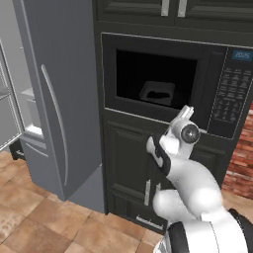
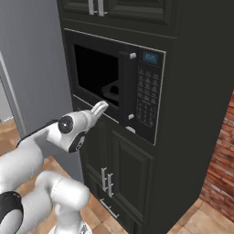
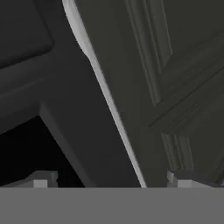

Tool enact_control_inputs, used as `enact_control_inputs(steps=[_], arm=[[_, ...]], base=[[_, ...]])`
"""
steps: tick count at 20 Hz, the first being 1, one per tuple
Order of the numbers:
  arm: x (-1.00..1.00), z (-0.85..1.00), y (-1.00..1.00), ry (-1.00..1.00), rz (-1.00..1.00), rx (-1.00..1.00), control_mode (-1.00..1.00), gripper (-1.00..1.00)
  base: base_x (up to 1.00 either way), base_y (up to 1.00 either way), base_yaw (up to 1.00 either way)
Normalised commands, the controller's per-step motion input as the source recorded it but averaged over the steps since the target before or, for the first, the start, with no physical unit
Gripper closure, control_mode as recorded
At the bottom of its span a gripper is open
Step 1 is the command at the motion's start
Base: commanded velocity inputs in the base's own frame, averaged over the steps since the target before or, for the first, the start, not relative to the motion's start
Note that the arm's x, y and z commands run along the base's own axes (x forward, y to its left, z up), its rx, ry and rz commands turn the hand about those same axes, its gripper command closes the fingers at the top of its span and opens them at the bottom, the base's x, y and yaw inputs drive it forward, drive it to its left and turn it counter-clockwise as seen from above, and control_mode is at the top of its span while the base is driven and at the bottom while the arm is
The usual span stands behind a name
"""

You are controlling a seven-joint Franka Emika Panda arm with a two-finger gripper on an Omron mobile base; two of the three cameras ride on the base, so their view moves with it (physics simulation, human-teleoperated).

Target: Place the tupperware containing the steak and tomato meal in the microwave. Close the microwave door and press the start button to reheat the meal.

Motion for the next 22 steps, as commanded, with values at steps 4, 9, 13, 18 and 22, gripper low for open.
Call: enact_control_inputs(steps=[4,9,13,18,22], arm=[[-0.99,1.00,0.11,0.01,-0.22,0.04,-1.00,-1.00],[-0.88,0.80,-0.04,0.13,-0.31,0.05,-1.00,-1.00],[-0.72,0.11,-0.44,0.11,-0.22,0.02,-1.00,-1.00],[-0.26,-0.02,-0.68,0.02,-0.13,0.00,-1.00,-1.00],[0.01,0.00,-0.60,0.00,-0.15,0.00,-1.00,-1.00]], base=[[0.00,0.00,0.00],[0.00,0.00,0.00],[0.00,0.00,0.00],[0.00,0.00,0.00],[0.00,0.00,0.00]])
